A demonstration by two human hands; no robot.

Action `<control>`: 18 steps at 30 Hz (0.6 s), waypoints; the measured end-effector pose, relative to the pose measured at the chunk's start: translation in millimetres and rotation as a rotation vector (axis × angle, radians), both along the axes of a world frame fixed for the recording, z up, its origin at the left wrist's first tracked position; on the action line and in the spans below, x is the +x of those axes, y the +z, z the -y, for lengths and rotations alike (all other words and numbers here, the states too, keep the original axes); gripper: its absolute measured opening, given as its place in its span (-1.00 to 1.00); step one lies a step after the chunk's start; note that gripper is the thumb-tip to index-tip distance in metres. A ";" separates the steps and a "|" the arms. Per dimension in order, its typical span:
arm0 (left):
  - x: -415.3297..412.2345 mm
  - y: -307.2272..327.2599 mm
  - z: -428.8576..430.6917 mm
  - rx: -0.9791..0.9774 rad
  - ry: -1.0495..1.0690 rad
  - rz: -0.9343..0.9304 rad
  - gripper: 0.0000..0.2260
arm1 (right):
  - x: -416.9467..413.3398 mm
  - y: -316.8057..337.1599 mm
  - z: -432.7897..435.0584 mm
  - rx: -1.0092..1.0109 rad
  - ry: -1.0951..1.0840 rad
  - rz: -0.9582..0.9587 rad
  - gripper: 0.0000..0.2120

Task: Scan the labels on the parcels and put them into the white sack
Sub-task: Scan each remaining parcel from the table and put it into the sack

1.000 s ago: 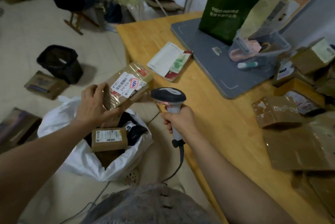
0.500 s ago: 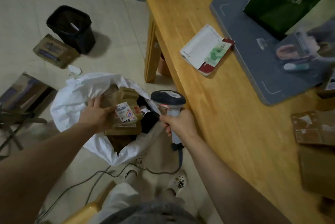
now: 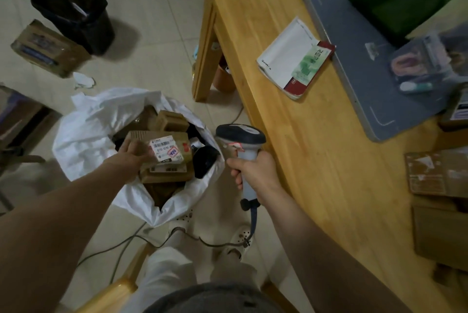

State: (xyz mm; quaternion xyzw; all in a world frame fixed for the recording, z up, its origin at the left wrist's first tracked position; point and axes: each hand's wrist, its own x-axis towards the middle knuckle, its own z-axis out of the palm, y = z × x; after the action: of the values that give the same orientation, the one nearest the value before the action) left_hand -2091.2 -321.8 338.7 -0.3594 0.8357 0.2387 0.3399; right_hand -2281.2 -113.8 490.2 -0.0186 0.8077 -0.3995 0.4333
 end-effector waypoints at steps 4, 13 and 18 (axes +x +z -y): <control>-2.4 3.0 -2.9 -0.041 -0.177 0.207 -0.35 | -1.4 6.5 1.0 -0.021 -0.020 0.017 -0.85; -55.9 37.6 -30.1 -0.090 -0.254 -0.028 -0.40 | 0.0 14.2 -21.5 -0.032 -0.096 0.005 -0.86; -109.7 98.2 -66.6 -0.260 -0.267 -0.638 -0.50 | -7.2 33.6 -44.5 -0.110 -0.248 0.010 -0.86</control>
State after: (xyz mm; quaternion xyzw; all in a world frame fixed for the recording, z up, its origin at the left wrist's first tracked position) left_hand -2201.0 -255.2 436.9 -0.1952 0.9625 0.1840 0.0419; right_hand -2288.4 -69.2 523.7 0.0597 0.7785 -0.4936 0.3831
